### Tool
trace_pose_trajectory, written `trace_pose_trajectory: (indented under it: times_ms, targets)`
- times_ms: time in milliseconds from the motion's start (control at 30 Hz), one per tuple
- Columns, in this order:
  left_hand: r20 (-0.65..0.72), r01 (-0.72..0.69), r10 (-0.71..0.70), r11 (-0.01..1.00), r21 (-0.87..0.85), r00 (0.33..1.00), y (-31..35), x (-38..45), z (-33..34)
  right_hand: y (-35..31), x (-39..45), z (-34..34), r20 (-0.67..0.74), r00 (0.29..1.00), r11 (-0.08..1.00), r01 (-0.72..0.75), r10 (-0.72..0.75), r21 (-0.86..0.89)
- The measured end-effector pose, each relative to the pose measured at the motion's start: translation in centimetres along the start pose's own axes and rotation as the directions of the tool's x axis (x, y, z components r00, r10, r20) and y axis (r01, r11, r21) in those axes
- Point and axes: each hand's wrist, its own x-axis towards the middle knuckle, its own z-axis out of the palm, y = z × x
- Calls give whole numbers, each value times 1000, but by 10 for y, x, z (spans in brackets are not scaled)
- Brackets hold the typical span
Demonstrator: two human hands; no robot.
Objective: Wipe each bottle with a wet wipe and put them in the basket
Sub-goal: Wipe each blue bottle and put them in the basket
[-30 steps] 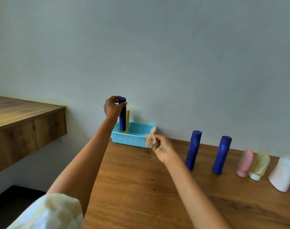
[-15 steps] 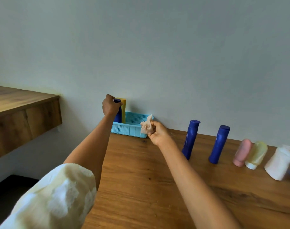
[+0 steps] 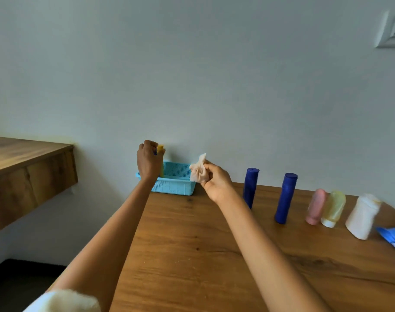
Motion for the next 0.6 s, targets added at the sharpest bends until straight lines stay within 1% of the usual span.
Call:
trace_pose_trajectory:
  times_ms: [33,67,167,233,333,433,533,567,600]
  targets:
    - [17,-36,37,997,-69,999,9,-15,3,-8,-4,-1,8,1000,999,27,-28,22]
    - [66,-52,61,990,-127,996,16,-30,7,-16,-9,-1,15,998,998,54,-55,46]
    - [270,-86,136,978,-188,953,32,-67,28,-41,-18,-3,38,989,987,138,-142,87]
    - [370,-83,186,957,-277,910,44,-86,43,-58,-23,-7,41,980,975,187,-193,121]
    - [527,-40,242,930,-366,815,73,-109,58,-82,-34,-18,24,968,956,243,-250,165]
    - [657,7,246,934,-357,713,96,-119,73,-99,-35,-37,-3,955,939,294,-298,177]
    - [748,26,233,948,-317,622,105,-120,85,-110,-32,-53,-24,944,918,325,-328,229]
    - [763,28,234,949,-314,603,106,-121,87,-113,-31,-58,-24,943,915,328,-332,234]
    - [763,25,240,948,-318,600,105,-121,90,-115,-30,-62,-22,942,915,329,-334,233]
